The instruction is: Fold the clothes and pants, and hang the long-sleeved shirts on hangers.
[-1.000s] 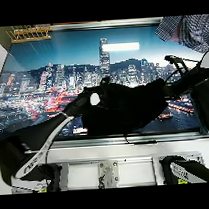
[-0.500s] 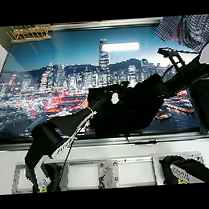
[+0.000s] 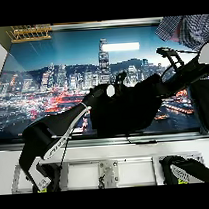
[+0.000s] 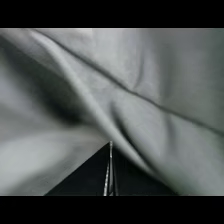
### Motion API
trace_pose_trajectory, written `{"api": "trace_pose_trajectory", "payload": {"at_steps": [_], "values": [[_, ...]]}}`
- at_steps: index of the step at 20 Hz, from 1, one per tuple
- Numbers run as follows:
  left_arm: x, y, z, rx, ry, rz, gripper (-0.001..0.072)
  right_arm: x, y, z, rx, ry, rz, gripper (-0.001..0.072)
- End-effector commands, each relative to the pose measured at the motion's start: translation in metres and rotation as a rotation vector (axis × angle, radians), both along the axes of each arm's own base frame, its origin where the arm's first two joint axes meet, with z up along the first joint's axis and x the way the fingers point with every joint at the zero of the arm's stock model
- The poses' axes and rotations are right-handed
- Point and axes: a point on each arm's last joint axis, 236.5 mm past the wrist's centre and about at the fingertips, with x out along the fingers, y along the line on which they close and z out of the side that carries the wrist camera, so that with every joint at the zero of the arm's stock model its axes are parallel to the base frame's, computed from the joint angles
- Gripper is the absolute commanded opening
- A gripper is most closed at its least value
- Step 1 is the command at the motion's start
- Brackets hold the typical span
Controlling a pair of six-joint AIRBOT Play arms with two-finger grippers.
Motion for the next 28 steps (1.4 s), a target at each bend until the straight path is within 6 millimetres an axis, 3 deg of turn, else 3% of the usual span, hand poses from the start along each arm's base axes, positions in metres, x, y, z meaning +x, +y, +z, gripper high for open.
{"api": "trace_pose_trajectory", "payload": {"at_steps": [1, 5, 9, 14, 18, 19, 20, 21, 22, 23, 25, 28], "values": [[0.018, 0.042, 0.03, 0.084, -0.082, -0.021, 0.0004, 0.0, 0.001, 0.001, 0.002, -0.001, -0.006, 0.0023], [0.055, 0.095, 0.065, 0.13, -0.173, 0.047, 0.0004, 0.004, 0.011, -0.003, 0.007, -0.005, 0.004, 0.0023], [0.091, 0.157, 0.101, 0.137, -0.219, 0.169, 0.0004, 0.004, 0.061, -0.015, 0.041, 0.003, 0.095, 0.0022], [0.113, 0.232, 0.141, 0.144, -0.258, 0.288, 0.0005, -0.004, 0.17, -0.052, 0.088, -0.018, 0.24, 0.0023], [0.116, 0.271, 0.168, 0.142, -0.289, 0.357, 0.0005, -0.021, 0.278, -0.108, 0.145, -0.084, 0.356, 0.0048], [0.117, 0.279, 0.174, 0.14, -0.298, 0.373, 0.0005, -0.028, 0.307, -0.12, 0.183, -0.106, 0.377, 0.0225], [0.116, 0.285, 0.179, 0.14, -0.304, 0.383, 0.0005, -0.038, 0.332, -0.126, 0.234, -0.113, 0.401, 0.0479], [0.116, 0.29, 0.183, 0.14, -0.31, 0.392, 0.0005, -0.049, 0.352, -0.123, 0.301, -0.113, 0.424, 0.0645], [0.115, 0.296, 0.187, 0.142, -0.31, 0.4, 0.0004, -0.054, 0.362, -0.113, 0.353, -0.118, 0.43, 0.0641], [0.113, 0.3, 0.189, 0.144, -0.311, 0.404, 0.0005, -0.053, 0.362, -0.102, 0.374, -0.143, 0.451, 0.064], [0.104, 0.302, 0.188, 0.142, -0.319, 0.411, 0.0005, -0.034, 0.334, -0.087, 0.33, -0.21, 0.469, 0.0635], [0.079, 0.304, 0.163, 0.146, -0.295, 0.418, 0.0004, 0.009, 0.251, -0.082, 0.237, -0.255, 0.35, 0.0635]]}}
